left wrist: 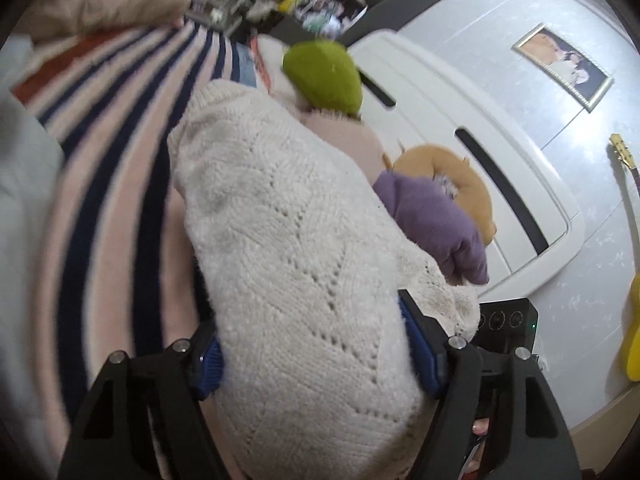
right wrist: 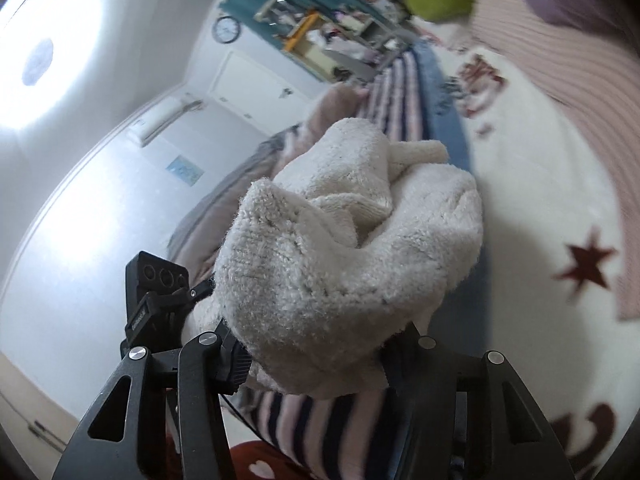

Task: Fold large clothes
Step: 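Lower the cardigan onto the grey bedding pile and open both tools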

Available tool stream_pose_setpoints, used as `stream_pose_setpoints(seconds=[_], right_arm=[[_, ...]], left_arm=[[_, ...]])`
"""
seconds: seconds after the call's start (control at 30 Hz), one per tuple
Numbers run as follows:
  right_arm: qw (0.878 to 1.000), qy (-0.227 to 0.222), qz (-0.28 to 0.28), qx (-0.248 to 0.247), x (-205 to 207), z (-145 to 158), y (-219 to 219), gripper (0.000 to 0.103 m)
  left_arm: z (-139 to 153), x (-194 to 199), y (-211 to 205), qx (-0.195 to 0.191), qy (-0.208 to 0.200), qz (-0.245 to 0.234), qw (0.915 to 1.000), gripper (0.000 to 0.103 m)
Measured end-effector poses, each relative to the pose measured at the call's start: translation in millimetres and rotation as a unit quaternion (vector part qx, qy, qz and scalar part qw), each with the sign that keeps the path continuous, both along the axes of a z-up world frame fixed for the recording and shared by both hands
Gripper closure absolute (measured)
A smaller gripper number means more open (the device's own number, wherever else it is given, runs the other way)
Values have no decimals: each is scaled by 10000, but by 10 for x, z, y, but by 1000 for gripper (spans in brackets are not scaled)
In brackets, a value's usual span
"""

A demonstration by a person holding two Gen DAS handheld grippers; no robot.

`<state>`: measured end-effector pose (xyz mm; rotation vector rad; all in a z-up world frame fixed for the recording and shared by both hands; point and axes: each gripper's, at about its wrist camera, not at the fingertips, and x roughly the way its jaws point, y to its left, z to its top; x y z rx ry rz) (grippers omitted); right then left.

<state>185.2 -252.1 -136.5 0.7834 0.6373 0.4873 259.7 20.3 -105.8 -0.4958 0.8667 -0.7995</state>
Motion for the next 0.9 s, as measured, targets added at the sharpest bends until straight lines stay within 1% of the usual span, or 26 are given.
stream_pose_setpoints(seconds=[0.1, 0.23, 0.33, 0.43, 0.47, 0.57, 0.63, 0.73, 0.83, 0.9], right_arm=[[9992, -245, 301, -33, 144, 188, 298, 55], [9944, -525, 911, -85, 446, 418, 905, 55], [9892, -622, 1329, -68, 649, 521, 1412, 55], [9830, -681, 1706, 14, 817, 618, 1901, 55], [9802, -716, 1847, 18, 865, 654, 2095, 56], [9738, -783, 2134, -3, 955, 731, 2555, 56], [9706, -824, 2261, -33, 1019, 758, 2814, 56], [9693, -721, 2349, -30, 1120, 707, 3088, 56], [9692, -453, 2407, -262, 1178, 513, 3278, 56], [9689, -301, 2418, -442, 1207, 369, 3365, 56]], left_arm=[[254, -76, 378, 10, -309, 263, 9992, 31], [521, -177, 975, 130, -557, 681, 9960, 31], [738, -284, 1513, 316, -776, 1085, 9906, 31], [904, -361, 1949, 415, -958, 1393, 9847, 31], [982, -406, 2133, 478, -1056, 1514, 9817, 31], [1145, -503, 2509, 645, -1322, 1733, 9738, 31], [1197, -513, 2719, 769, -1394, 1792, 9709, 31], [1129, -434, 2995, 859, -1276, 1803, 9715, 31], [847, -247, 3245, 953, -888, 1772, 9755, 31], [529, -99, 3364, 981, -484, 1760, 9783, 30]])
